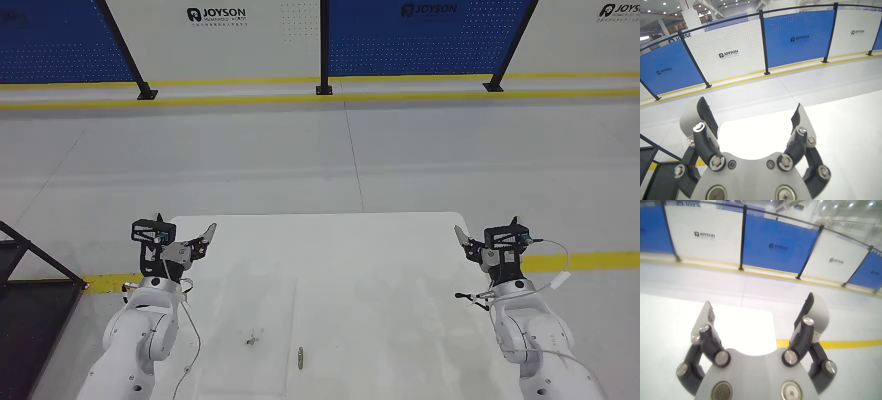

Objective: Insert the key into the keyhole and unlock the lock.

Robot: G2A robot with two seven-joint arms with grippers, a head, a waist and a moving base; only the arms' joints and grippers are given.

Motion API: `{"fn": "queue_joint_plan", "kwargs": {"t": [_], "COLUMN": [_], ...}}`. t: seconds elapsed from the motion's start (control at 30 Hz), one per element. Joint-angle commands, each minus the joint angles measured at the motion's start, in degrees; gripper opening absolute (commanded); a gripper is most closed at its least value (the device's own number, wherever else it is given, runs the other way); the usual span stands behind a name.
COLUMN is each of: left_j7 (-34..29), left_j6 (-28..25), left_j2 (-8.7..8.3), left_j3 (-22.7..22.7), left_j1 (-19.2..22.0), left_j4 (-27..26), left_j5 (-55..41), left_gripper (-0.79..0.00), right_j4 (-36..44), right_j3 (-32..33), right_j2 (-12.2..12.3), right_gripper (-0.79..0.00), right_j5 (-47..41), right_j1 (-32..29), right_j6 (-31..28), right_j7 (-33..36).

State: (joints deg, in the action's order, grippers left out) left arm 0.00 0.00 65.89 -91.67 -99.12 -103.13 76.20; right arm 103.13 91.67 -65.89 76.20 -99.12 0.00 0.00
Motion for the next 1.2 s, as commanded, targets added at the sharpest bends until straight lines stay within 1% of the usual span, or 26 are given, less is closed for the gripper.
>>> {"fn": "queue_joint_plan", "kwargs": {"t": [0.0, 0.07, 0.13, 0.2, 0.3, 0.37, 0.47, 0.5, 0.6, 0.67, 0.73, 0.77, 0.83, 0.9, 1.0, 1.07, 1.1, 1.13, 1.17], "left_j7": [-0.1, -0.8, -1.7, -2.6, -3.5, -5.4, -9.4, -10.1, -12.5, -16.8, -21.3, -23.5, -28.0, -32.1, -36.1, -37.7, -38.3, -38.6, -38.8], "left_j6": [-0.2, -1.3, -3.0, -5.9, -9.8, -11.9, -18.1, -19.9, -28.4, -30.1, -30.9, -30.3, -27.8, -25.6, -20.8, -18.6, -17.7, -16.6, -15.7], "left_j2": [-0.05, -0.21, -0.41, -0.71, -1.16, -1.3, -1.58, -1.69, -2.06, -2.08, -2.06, -1.95, -1.7, -1.36, -0.85, -0.52, -0.42, -0.32, -0.24], "left_j3": [-0.1, -0.2, -0.8, -2.1, -3.9, -4.2, -3.9, -3.6, -2.2, -1.6, 0.3, 1.3, 3.5, 5.9, 9.0, 10.9, 11.4, 11.9, 12.4], "left_j1": [0.0, -0.7, -3.1, -7.0, -14.7, -19.8, -25.7, -27.0, -29.8, -30.0, -29.4, -28.8, -27.1, -25.0, -21.2, -19.2, -18.3, -17.4, -16.8], "left_j4": [-0.1, -1.3, -3.9, -7.6, -13.4, -16.7, -20.6, -21.8, -22.9, -22.9, -22.7, -22.2, -21.2, -19.5, -16.8, -14.8, -14.0, -13.3, -12.6], "left_j5": [0.7, 3.6, 5.9, 8.0, 13.8, 16.8, 18.8, 19.9, 19.2, 17.7, 17.6, 16.5, 16.3, 13.8, 12.6, 11.2, 10.9, 10.9, 11.1], "left_gripper": [0.0, 0.0, 0.0, 0.0, 0.0, 0.0, 0.0, 0.0, 0.0, 0.0, 0.0, 0.0, 0.0, 0.0, 0.0, -0.089, -0.12, -0.259, -0.332], "right_j4": [0.0, 0.0, 0.0, 0.0, 0.0, 0.0, 0.0, 0.0, 0.0, 0.0, 0.0, 0.0, 0.0, 0.0, 0.0, 0.0, 0.0, 0.0, 0.0], "right_j3": [0.0, 0.0, 0.0, 0.0, 0.0, 0.0, 0.0, 0.0, 0.0, 0.0, 0.0, 0.0, 0.0, 0.0, 0.0, 0.0, 0.0, 0.0, 0.0], "right_j2": [0.0, 0.0, 0.0, 0.0, 0.0, 0.0, 0.0, 0.0, 0.0, 0.0, 0.0, 0.0, 0.0, 0.0, 0.0, 0.0, 0.0, 0.0, 0.0], "right_gripper": [0.0, 0.0, 0.0, 0.0, 0.0, 0.0, 0.0, 0.0, 0.0, 0.0, 0.0, 0.0, 0.0, 0.0, 0.0, 0.0, 0.0, 0.0, 0.0], "right_j5": [0.0, 0.0, 0.0, 0.0, 0.0, 0.0, 0.0, 0.0, 0.0, 0.0, 0.0, 0.0, 0.0, 0.0, 0.0, 0.0, 0.0, 0.0, 0.0], "right_j1": [0.0, 0.0, 0.0, 0.0, 0.0, 0.0, 0.0, 0.0, 0.0, 0.0, 0.0, 0.0, 0.0, 0.0, 0.0, 0.0, 0.0, 0.0, 0.0], "right_j6": [0.0, 0.0, 0.0, 0.0, 0.0, 0.0, 0.0, 0.0, 0.0, 0.0, 0.0, 0.0, 0.0, 0.0, 0.0, 0.0, 0.0, 0.0, 0.0], "right_j7": [0.0, 0.0, 0.0, 0.0, 0.0, 0.0, 0.0, 0.0, 0.0, 0.0, 0.0, 0.0, 0.0, 0.0, 0.0, 0.0, 0.0, 0.0, 0.0]}}
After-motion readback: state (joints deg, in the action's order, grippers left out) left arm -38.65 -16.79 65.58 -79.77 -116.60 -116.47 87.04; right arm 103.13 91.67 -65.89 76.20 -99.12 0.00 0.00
